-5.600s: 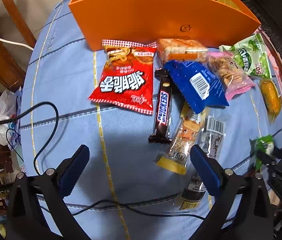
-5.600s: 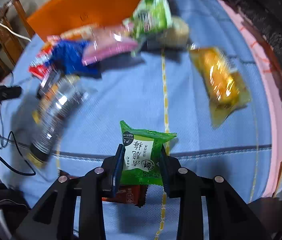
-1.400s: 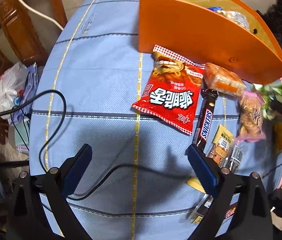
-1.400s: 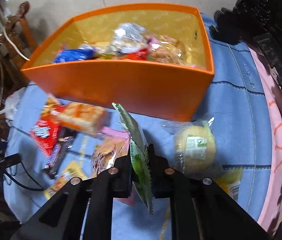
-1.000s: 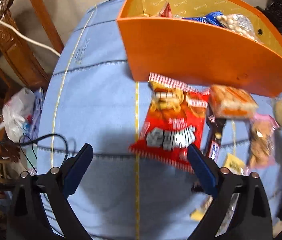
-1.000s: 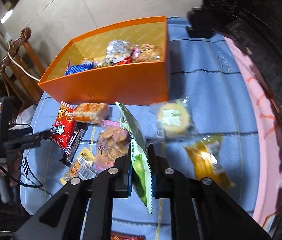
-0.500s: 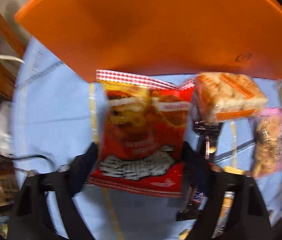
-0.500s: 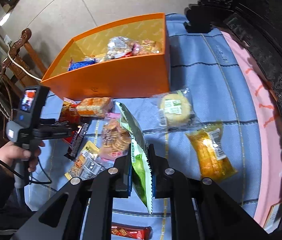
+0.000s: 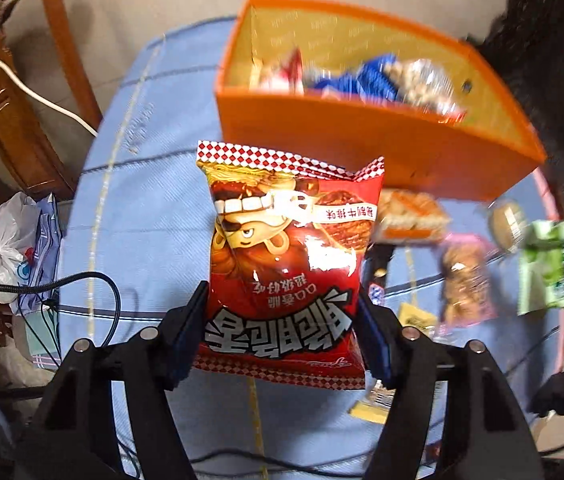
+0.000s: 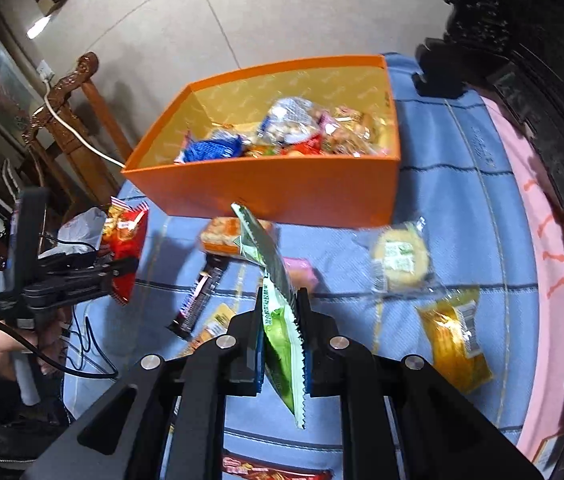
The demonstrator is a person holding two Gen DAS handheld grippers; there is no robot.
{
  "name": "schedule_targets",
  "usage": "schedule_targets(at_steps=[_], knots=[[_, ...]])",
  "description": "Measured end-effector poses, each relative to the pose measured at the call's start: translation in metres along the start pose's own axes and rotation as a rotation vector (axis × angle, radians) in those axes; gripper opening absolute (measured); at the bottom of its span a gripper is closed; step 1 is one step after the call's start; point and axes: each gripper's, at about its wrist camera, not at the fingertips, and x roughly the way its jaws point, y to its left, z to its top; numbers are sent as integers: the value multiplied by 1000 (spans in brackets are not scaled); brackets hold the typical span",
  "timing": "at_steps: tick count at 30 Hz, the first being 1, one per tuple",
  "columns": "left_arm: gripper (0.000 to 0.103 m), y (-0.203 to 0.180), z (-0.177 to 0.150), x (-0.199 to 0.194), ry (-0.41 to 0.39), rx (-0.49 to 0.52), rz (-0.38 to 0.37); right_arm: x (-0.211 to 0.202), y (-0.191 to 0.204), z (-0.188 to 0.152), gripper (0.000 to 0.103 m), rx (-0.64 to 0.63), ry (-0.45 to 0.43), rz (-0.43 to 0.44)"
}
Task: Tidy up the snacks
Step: 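Grasp the red spicy-strip bag with left gripper and carry it over the box, then drop the red bag and green-white pack into the box, opening both grippers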
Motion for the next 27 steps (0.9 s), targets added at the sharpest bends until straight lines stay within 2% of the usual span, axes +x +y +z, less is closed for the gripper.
schedule_targets(at_steps=[4,9,15,21,22,23,24,26,27], knots=[[66,3,17,-32,-53,-29,-47,-7,10,14,13,-25,-34,18],[66,-11,49,-55,-130,-2,-52,-22,13,51,13,-30,-131,26],[66,-30,106,-42,-167,0,-88,-13,4,101,15,44,-210,48],[68,-54,142,-16,-129,-1,-81,19,5,126,16,61,-201,57],[74,-56,149,-6,-104,-8,-66,25,6,130,18,58,-190,43],[81,-56,150,1,-86,-14,-48,32,8,132,39,50,-171,16],[96,-57,153,7,-63,-21,-11,39,10,133,70,39,-154,-57],[96,-56,153,18,-19,-20,82,40,13,128,87,18,-175,-179],[96,-54,151,21,-11,-12,101,39,13,124,92,5,-187,-197]])
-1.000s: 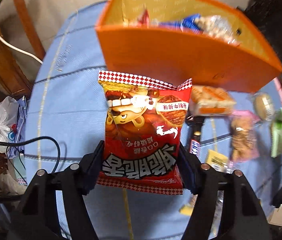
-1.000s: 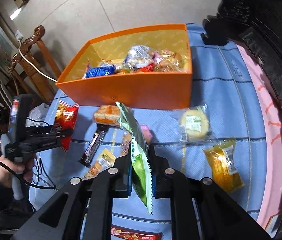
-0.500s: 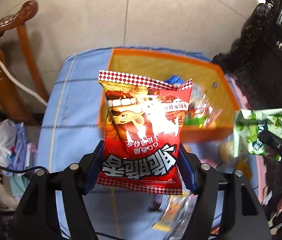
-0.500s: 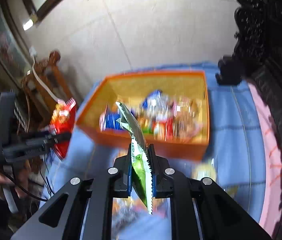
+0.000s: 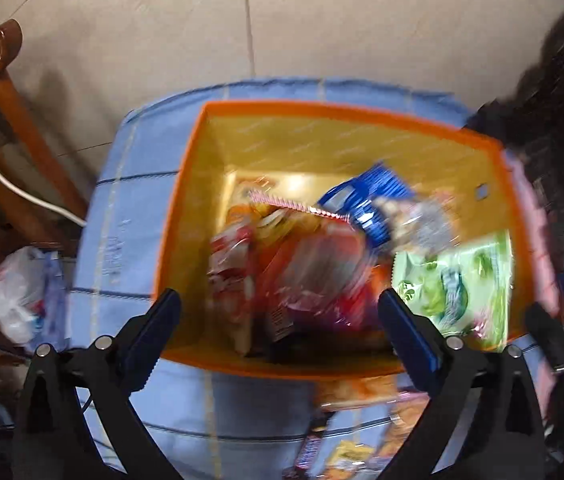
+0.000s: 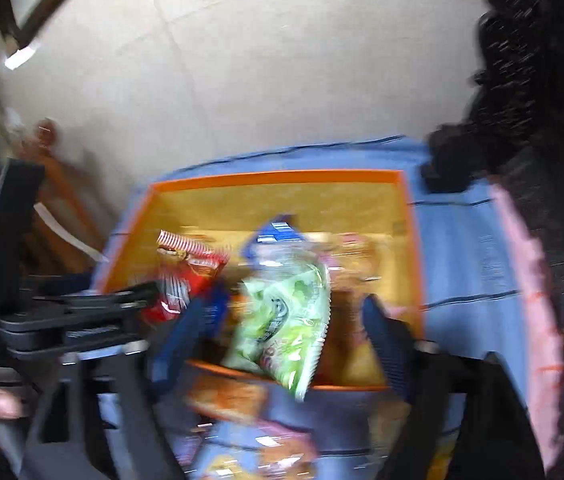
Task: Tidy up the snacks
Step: 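Drop the red bag and green-white pack into the box, opening both grippers, then grasp the Snickers bar with left gripper while right grasps the pink rice-cracker bag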
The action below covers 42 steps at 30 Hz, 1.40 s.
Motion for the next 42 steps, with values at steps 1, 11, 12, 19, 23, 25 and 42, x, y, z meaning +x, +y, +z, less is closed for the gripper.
schedule_targets(at_steps=[1,11,12,19,23,25,42], knots=[[96,2,-4,3,5,7,15,-2,-1,-5,94,-11,-10,-5],[99,30,-59,6,51,-11,7,-16,-27,-61,96,41,102,20],[99,31,-65,3,44,-6,8,-16,-30,-65,96,49,114,20],[99,26,-102,-12,63,36,4,-40,-30,-95,96,72,144,18],[99,18,-120,-19,67,77,6,-56,-23,-116,96,47,150,1],[99,15,-128,-23,66,81,-3,-62,-22,-124,96,40,156,-6],[99,-11,-206,-13,170,190,-18,-73,-42,-204,96,140,244,10]])
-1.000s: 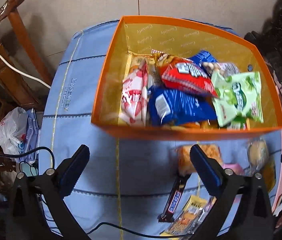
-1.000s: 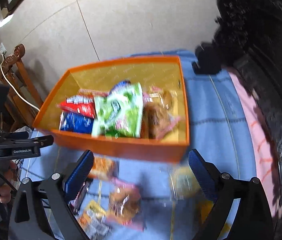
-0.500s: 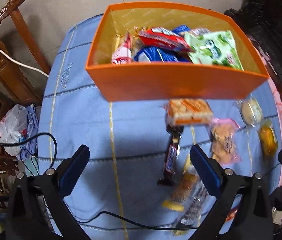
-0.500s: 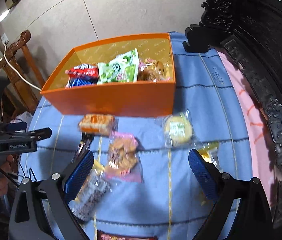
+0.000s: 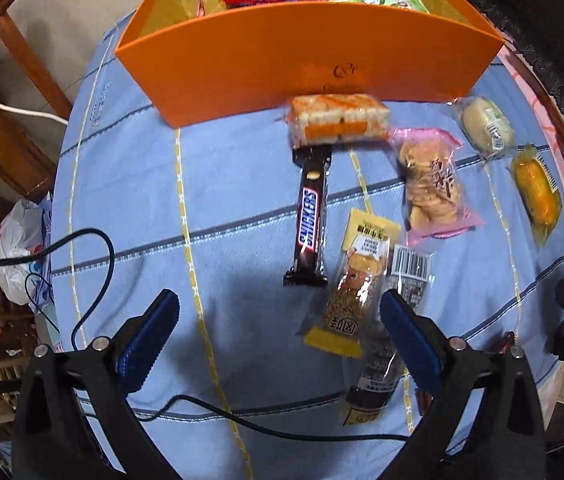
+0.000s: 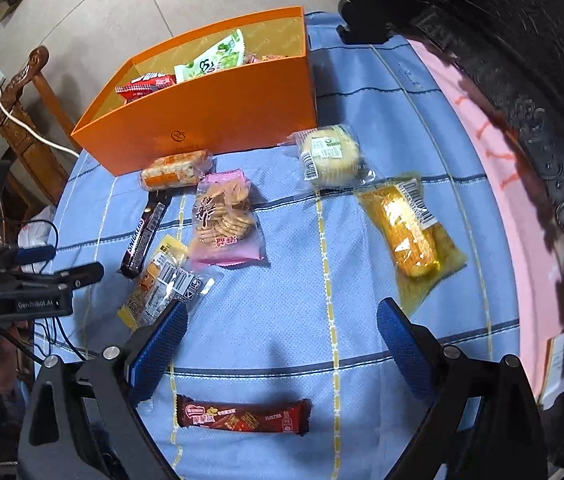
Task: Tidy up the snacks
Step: 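Grasp the Snickers bar with left gripper while right grasps the pink rice-cracker bag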
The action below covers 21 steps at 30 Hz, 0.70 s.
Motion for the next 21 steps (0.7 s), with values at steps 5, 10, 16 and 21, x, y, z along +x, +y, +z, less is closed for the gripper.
schedule_targets(at_steps=[5,10,16,21], knots=[[99,10,-7,7,26,-38,14,19,18,18,96,-75,-8,-17],[99,22,-11,10,39,-73,39,54,43,43,96,-137,16,-25],[98,47,-13,11,51,-145,58,94,65,59,92,-198,52,-99],[98,56,-9,13,47,-174,69,118,72,56,51,-263,126,-78]])
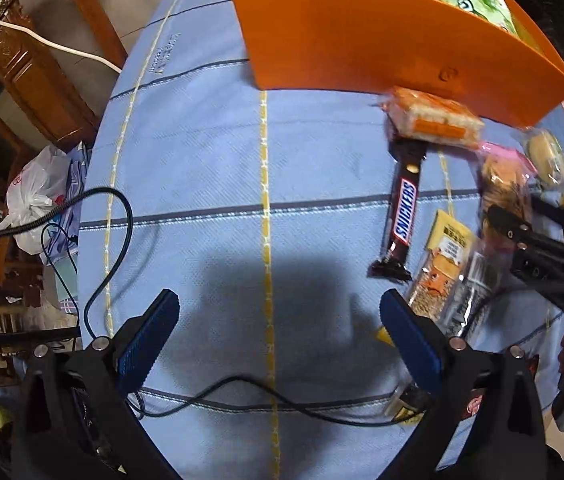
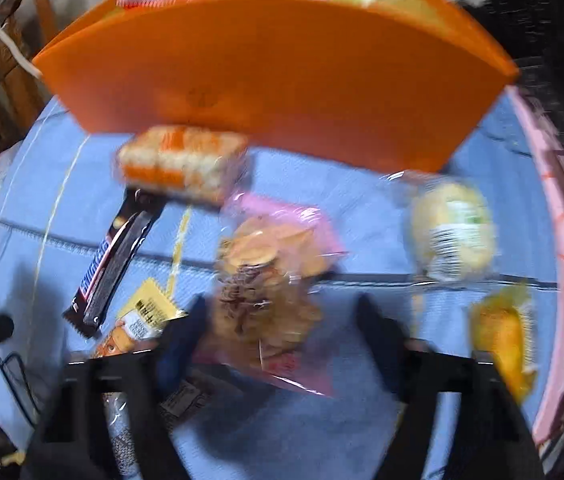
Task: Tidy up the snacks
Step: 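Grasp the Snickers bar with left gripper while right grasps the pink rice-cracker bag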
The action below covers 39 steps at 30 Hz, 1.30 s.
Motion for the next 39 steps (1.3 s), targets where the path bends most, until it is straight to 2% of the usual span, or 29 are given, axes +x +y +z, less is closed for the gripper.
schedule_targets(at_steps=[2,5,11,14,19,20,22,23,24,25,26,27,28,30,35,38,39], knots=[[99,0,5,3,4,-10,-3,-4,-2,-1,49,-19,2,11],[99,-3,14,6,-2,-19,-9,-23,-19,-8,47,21,-19,77],[99,-32,34,24,13,22,-24,-71,-75,-44,47,131,-62,150],[98,-53,44,35,-9,61,-3,-77,-91,-55,47,177,-56,160],[97,-75,52,56,8,91,16,-73,-97,-57,47,221,-57,191],[93,-75,53,58,10,87,10,-73,-96,-58,47,221,-60,201],[77,-71,53,60,-10,67,-38,-73,-93,-56,47,213,-62,213],[73,-69,53,60,-17,63,-84,-73,-90,-55,47,204,-62,216],[60,-68,53,59,-16,66,-108,-75,-89,-54,47,201,-61,218],[28,-68,51,55,-30,79,-116,-74,-88,-51,47,199,-60,222],[17,-69,50,51,-38,95,-113,-75,-86,-48,47,197,-57,227],[16,-69,49,49,-40,102,-79,-76,-85,-47,47,192,-57,230],[16,-65,47,45,-47,90,-79,-78,-82,-44,47,181,-60,233],[17,-53,43,40,-46,45,-117,-82,-76,-40,47,162,-70,238],[16,-22,37,20,-77,-17,-124,-92,-63,-30,47,117,-93,256],[17,-6,36,12,-83,-37,-131,-87,-58,-29,47,99,-72,207],[17,-3,35,11,-80,-40,-129,-80,-58,-31,54,105,-37,169]])
